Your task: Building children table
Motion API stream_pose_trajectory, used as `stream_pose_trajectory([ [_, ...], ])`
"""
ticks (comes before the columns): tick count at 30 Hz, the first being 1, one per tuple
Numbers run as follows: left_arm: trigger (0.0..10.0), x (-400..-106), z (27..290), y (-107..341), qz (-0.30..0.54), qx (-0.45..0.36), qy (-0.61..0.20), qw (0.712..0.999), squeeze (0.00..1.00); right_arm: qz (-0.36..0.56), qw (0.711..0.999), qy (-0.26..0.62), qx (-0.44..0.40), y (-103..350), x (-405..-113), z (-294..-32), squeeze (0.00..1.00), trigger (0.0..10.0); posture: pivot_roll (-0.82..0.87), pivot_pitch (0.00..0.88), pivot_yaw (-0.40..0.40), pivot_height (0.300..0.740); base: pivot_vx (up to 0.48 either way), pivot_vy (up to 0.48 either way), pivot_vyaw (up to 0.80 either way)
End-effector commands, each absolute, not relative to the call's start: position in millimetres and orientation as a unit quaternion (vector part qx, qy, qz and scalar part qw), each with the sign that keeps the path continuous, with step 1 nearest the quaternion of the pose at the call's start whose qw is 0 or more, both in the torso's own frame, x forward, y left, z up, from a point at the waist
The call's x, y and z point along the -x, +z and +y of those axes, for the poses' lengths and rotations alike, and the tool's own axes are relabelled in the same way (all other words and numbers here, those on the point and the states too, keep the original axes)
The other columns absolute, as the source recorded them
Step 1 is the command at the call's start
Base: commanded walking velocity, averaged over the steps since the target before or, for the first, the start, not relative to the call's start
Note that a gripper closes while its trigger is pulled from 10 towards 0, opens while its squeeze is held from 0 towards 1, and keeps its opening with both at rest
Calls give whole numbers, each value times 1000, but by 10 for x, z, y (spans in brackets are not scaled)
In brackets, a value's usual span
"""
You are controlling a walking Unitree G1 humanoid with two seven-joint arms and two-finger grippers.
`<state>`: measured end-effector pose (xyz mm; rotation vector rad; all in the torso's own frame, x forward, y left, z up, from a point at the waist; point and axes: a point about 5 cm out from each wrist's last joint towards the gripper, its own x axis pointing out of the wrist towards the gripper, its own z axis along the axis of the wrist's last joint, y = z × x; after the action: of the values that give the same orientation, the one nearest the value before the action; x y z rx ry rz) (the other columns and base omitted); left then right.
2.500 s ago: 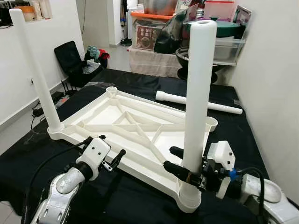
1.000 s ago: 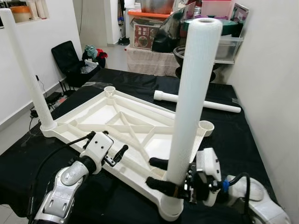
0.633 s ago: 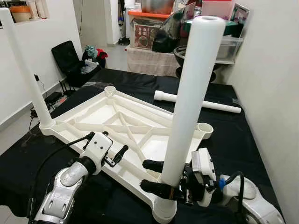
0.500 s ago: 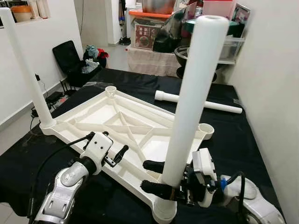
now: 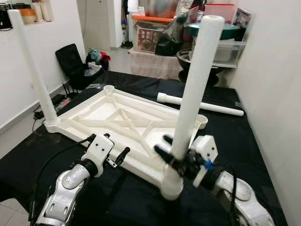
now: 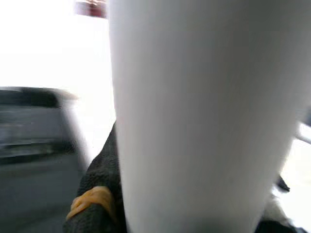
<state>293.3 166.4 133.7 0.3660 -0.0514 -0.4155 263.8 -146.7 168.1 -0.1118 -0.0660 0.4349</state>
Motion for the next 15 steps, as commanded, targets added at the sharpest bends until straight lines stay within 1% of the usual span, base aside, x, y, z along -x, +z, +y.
stream_pose_trajectory([
  [1,10000,-2945,1695,1323,-22,-183,-197,963,0,39,993,65,92,1450,-2654,-1841,0,10000,41,0,-69,740,0,0,0],
  [2,10000,-2952,1704,1320,-21,-184,-195,963,0,43,993,17,108,1426,-2626,-1908,0,10000,38,0,-66,740,0,0,0],
  [3,10000,-2956,1709,1317,-21,-184,-194,963,0,46,991,-12,122,1410,-2605,-1948,0,10000,38,0,-66,740,0,0,0],
  [5,10000,-2958,1701,1309,-19,-185,-194,963,0,76,991,-50,100,1304,-2564,-1971,0,10000,37,0,-63,740,0,0,0],
  [8,10000,-2962,1686,1308,-19,-183,-195,963,0,93,991,-58,80,1231,-2558,-1945,0,10000,37,0,-65,740,0,0,0],
  [12,10000,-2984,1666,1312,-20,-181,-195,964,0,137,988,-28,64,1136,-2625,-1853,0,10000,35,0,-72,740,0,0,0],
  [15,10000,-2987,1665,1312,-20,-181,-194,964,0,151,987,-23,52,1115,-2645,-1826,0,10000,35,0,-73,740,0,0,0],
])
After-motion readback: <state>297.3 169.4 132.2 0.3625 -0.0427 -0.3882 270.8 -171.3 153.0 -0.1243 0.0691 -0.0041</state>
